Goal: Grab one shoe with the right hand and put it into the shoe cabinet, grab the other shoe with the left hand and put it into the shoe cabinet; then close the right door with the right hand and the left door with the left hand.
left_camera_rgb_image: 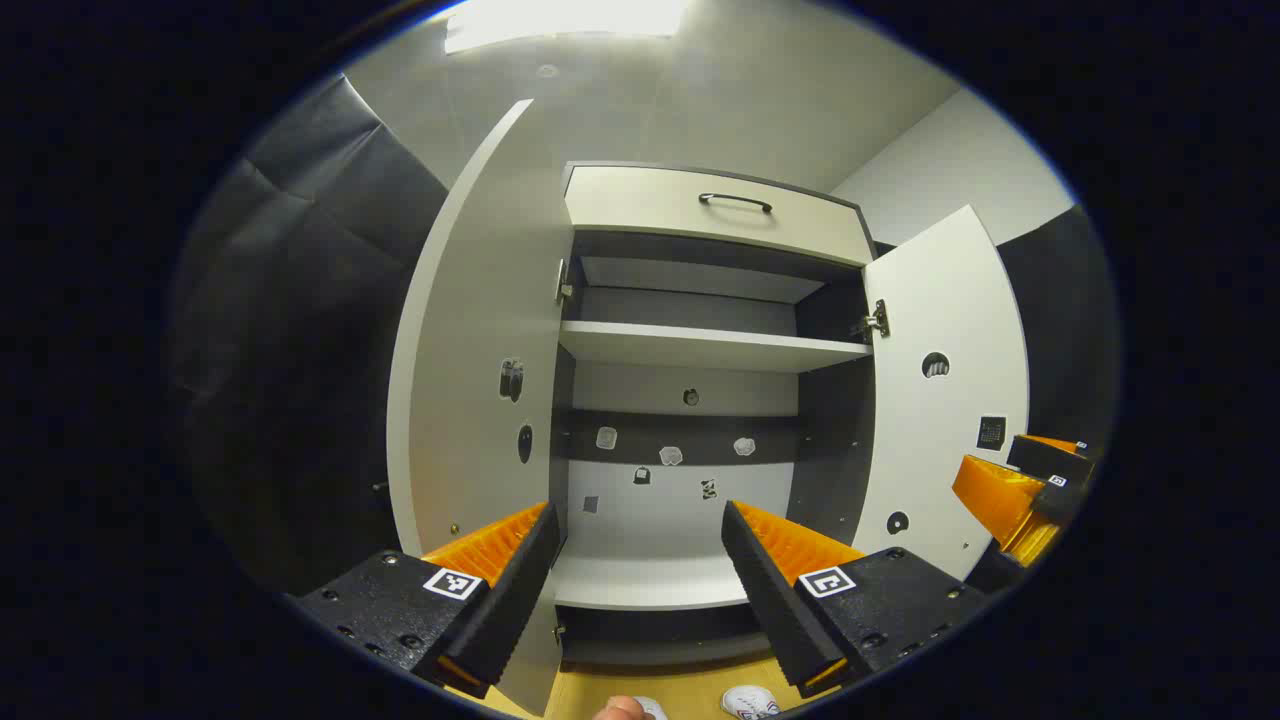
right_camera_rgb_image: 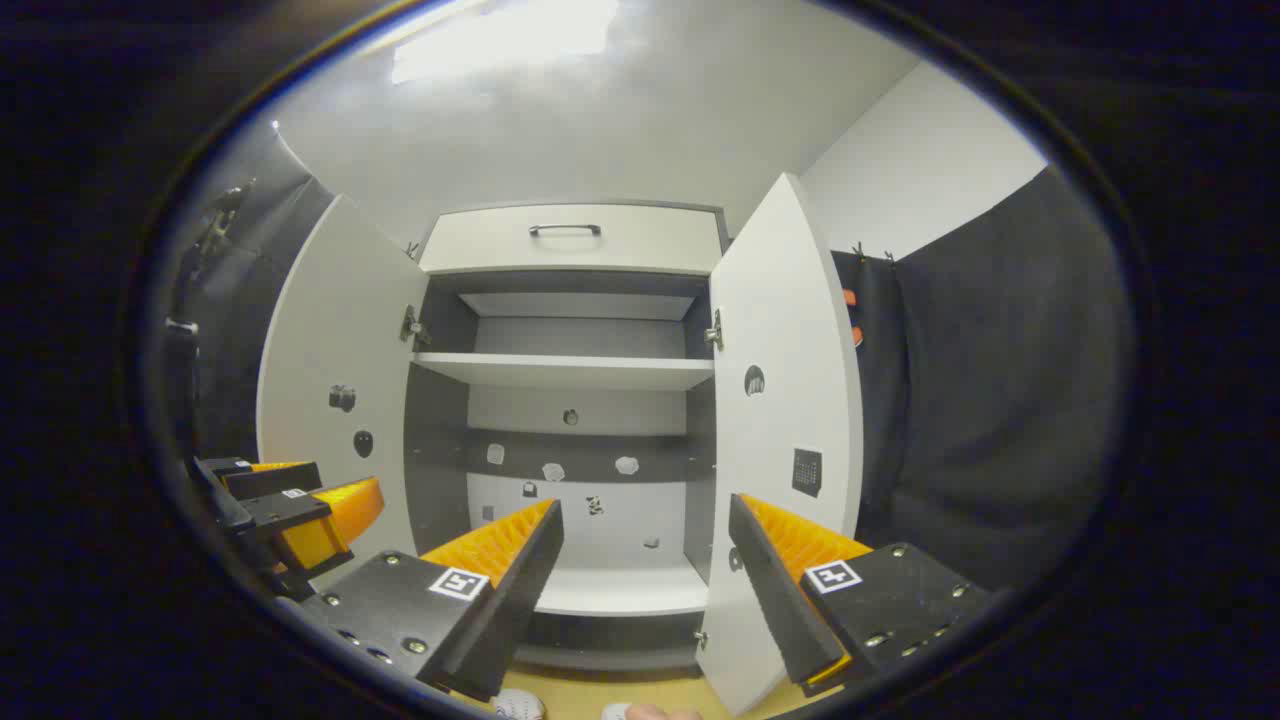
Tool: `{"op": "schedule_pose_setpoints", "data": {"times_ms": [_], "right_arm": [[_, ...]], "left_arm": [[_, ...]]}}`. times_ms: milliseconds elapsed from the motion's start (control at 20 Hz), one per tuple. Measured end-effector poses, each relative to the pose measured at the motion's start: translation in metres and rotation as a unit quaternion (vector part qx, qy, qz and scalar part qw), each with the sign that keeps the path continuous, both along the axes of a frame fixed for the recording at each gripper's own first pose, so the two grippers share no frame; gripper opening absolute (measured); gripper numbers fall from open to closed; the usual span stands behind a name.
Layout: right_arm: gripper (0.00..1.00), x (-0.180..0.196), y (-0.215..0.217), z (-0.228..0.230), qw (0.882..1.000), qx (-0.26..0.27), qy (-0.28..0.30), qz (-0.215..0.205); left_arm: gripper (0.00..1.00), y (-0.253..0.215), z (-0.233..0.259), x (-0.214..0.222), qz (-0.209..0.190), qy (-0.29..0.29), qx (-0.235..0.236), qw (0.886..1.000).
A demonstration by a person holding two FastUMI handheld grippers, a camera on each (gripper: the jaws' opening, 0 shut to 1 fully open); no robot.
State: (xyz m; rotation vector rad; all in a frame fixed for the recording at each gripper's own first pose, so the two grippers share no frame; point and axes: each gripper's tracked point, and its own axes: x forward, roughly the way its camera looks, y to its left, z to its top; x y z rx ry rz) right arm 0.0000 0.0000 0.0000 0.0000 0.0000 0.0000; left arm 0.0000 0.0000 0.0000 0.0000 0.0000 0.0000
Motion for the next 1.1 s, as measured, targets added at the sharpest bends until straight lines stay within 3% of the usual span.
{"op": "schedule_pose_setpoints", "data": {"times_ms": [150,200,300,700,950,1100], "right_arm": [[0.99,0.003,-0.002,-0.005,1.000,-0.006,0.006,-0.002],[0.94,0.004,-0.003,-0.007,1.000,-0.008,0.009,-0.002],[0.99,0.006,-0.005,-0.012,1.000,-0.017,0.014,-0.003],[0.99,0.015,-0.003,-0.038,0.999,-0.033,0.036,0.013],[0.99,0.017,0.011,-0.102,0.991,-0.059,0.111,0.049],[0.94,0.014,0.019,-0.161,0.980,-0.073,0.172,0.069]], "left_arm": [[0.99,0.003,-0.002,0.001,0.006,0.004,-0.001,1.000],[0.99,0.005,-0.002,0.001,0.009,0.004,-0.002,1.000],[0.99,0.009,-0.002,0.002,0.016,0.005,-0.005,1.000],[0.99,0.018,-0.001,0.000,0.038,0.005,0.003,0.999],[0.99,0.025,-0.006,0.000,0.052,0.013,0.010,0.999],[0.99,0.029,-0.011,0.000,0.058,0.020,0.013,0.998]]}}
